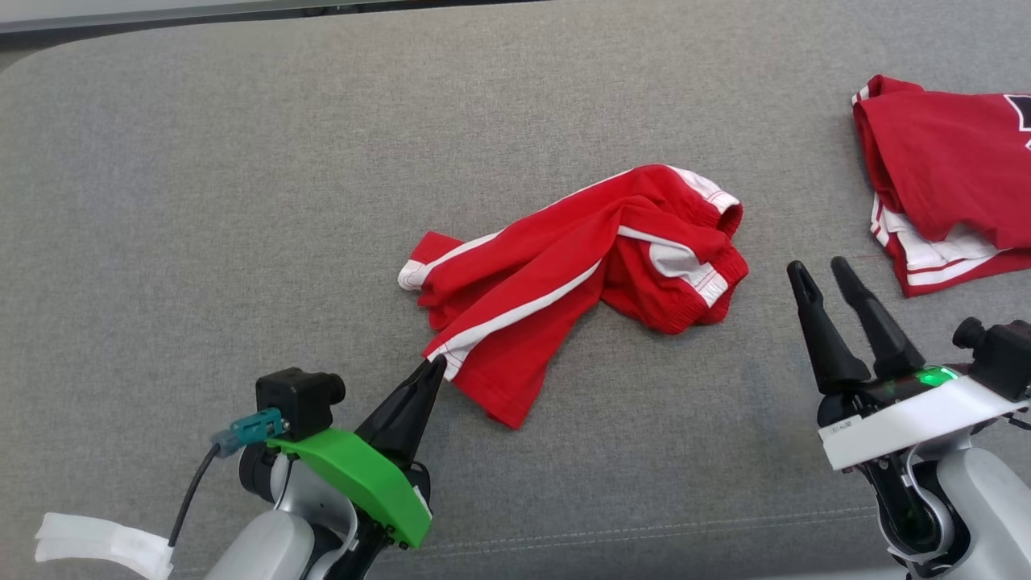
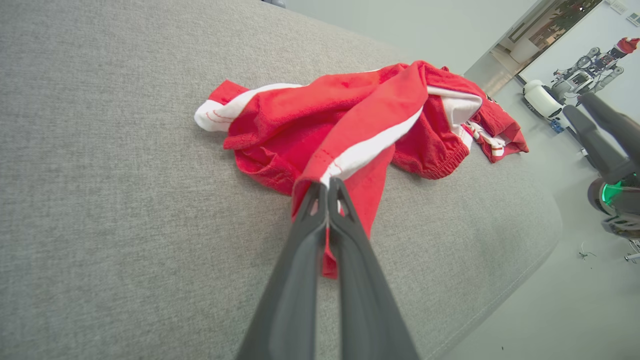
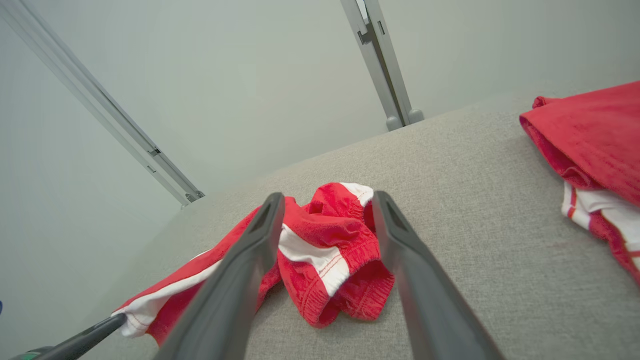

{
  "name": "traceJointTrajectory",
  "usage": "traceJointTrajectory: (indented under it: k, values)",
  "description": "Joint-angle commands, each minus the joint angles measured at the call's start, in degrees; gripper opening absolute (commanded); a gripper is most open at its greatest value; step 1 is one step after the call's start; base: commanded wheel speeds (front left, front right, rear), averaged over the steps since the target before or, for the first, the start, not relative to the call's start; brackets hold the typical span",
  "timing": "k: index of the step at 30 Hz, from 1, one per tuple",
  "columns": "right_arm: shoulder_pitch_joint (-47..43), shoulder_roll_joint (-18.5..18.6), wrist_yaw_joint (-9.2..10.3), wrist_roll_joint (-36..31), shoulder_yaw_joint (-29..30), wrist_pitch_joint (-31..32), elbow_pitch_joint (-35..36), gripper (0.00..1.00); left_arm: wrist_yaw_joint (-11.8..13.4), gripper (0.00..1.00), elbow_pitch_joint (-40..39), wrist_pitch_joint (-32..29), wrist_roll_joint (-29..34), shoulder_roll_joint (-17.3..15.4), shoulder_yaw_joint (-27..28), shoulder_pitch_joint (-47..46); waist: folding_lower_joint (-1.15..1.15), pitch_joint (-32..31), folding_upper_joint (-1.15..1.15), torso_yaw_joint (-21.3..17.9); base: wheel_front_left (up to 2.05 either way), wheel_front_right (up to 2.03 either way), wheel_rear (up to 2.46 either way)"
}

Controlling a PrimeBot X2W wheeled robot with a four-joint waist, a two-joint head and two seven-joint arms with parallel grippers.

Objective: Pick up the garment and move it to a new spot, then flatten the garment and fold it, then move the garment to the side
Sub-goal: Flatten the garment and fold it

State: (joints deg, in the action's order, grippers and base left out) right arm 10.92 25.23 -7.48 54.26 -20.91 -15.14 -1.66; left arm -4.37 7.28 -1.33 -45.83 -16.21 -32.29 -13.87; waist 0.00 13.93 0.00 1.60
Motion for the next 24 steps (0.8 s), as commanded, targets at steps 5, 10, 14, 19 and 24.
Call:
traceJointTrajectory:
  k: [5,10,14,19,24]
  values:
    - [-4.08,-7.87,-0.01,-18.07,9.82,-0.08,4.05,1.0,1.1,0.0,0.65,0.31,0.05,-0.67,0.12,1.53,0.0,-2.45,0.0,-2.15,0.0,0.0,0.0]
    - [-7.67,-12.0,-0.01,-30.48,14.57,-0.08,7.36,1.0,1.27,0.0,1.63,-0.04,-0.31,-0.65,-0.17,2.01,0.0,-3.89,0.0,-2.8,0.0,0.0,0.0]
    - [-11.01,-14.14,0.0,-36.16,16.16,-0.08,7.25,1.0,1.31,0.0,2.53,-0.05,-0.63,-0.4,-0.4,2.43,0.0,-5.05,0.0,-2.94,0.0,0.0,0.0]
    - [-14.76,-15.59,0.0,-38.91,16.98,-0.08,5.53,1.0,1.21,0.0,3.88,0.1,-1.14,-0.19,-0.76,3.22,0.0,-6.78,0.0,-3.16,0.0,0.0,0.0]
    - [-16.89,-16.49,0.0,-39.38,16.62,-0.08,3.62,1.0,1.07,0.0,5.2,0.07,-1.94,0.03,-1.27,4.75,0.0,-9.01,0.0,-3.33,0.0,0.0,0.0]
